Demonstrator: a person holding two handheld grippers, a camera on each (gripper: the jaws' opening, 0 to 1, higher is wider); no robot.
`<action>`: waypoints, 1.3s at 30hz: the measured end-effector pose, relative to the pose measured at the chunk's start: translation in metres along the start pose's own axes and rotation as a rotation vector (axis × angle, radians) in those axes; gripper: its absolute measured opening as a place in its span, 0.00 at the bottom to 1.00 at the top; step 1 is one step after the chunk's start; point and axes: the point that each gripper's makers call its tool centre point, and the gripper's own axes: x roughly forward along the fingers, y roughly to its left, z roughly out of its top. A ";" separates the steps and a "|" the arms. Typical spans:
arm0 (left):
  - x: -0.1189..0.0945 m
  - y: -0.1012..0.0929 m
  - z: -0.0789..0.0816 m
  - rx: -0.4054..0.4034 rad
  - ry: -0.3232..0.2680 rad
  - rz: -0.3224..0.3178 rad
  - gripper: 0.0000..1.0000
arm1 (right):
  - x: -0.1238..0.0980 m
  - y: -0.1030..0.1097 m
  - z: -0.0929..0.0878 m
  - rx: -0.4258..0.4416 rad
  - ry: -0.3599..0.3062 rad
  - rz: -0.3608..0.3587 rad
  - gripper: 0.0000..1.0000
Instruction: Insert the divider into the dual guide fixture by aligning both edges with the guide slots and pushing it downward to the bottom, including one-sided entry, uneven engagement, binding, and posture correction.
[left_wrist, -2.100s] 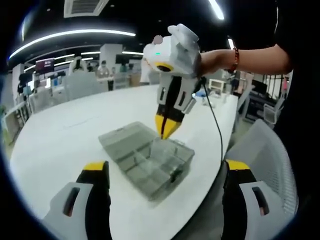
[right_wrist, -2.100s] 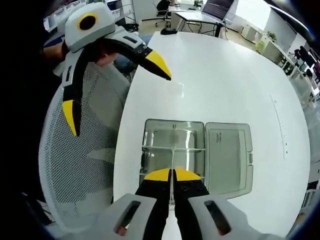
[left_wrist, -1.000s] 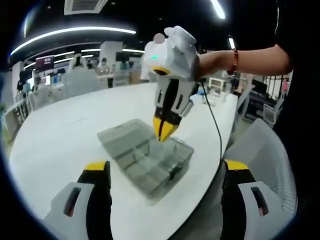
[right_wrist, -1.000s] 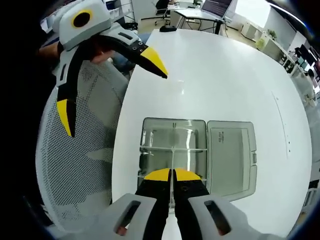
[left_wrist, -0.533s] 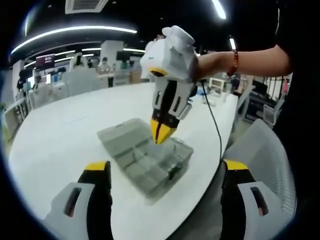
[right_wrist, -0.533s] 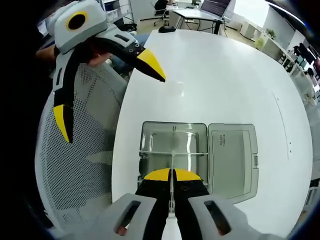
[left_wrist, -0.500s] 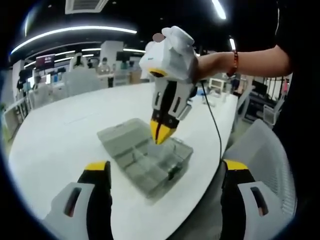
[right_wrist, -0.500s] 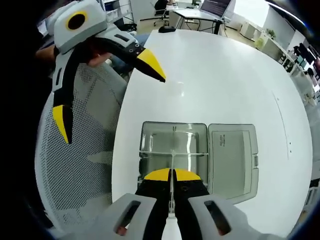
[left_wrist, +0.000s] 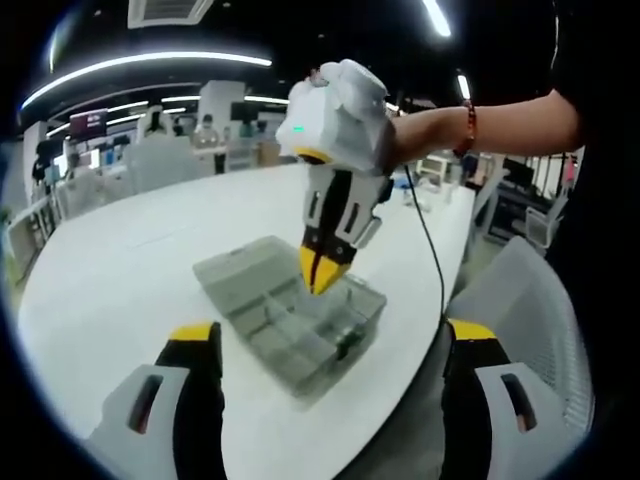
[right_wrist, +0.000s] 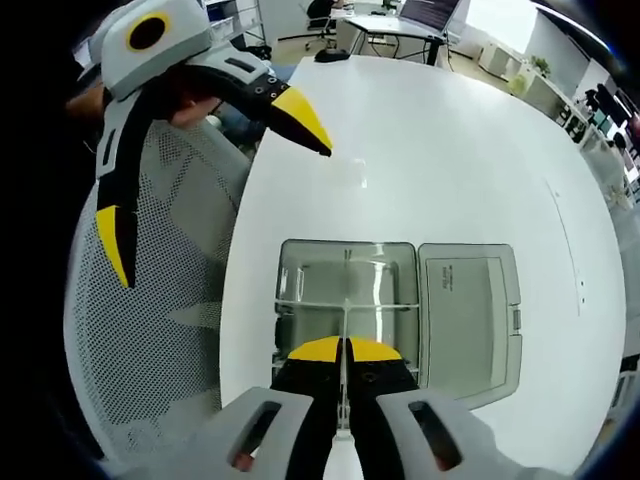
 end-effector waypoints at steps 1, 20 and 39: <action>0.000 0.000 0.000 0.000 0.000 0.001 0.90 | 0.002 -0.001 -0.001 0.003 0.001 0.001 0.00; 0.001 0.000 -0.003 -0.004 0.014 0.000 0.89 | 0.018 0.000 -0.007 0.027 0.022 -0.001 0.00; 0.003 -0.001 -0.003 -0.013 0.018 0.000 0.88 | 0.028 0.000 -0.011 0.029 0.030 -0.004 0.00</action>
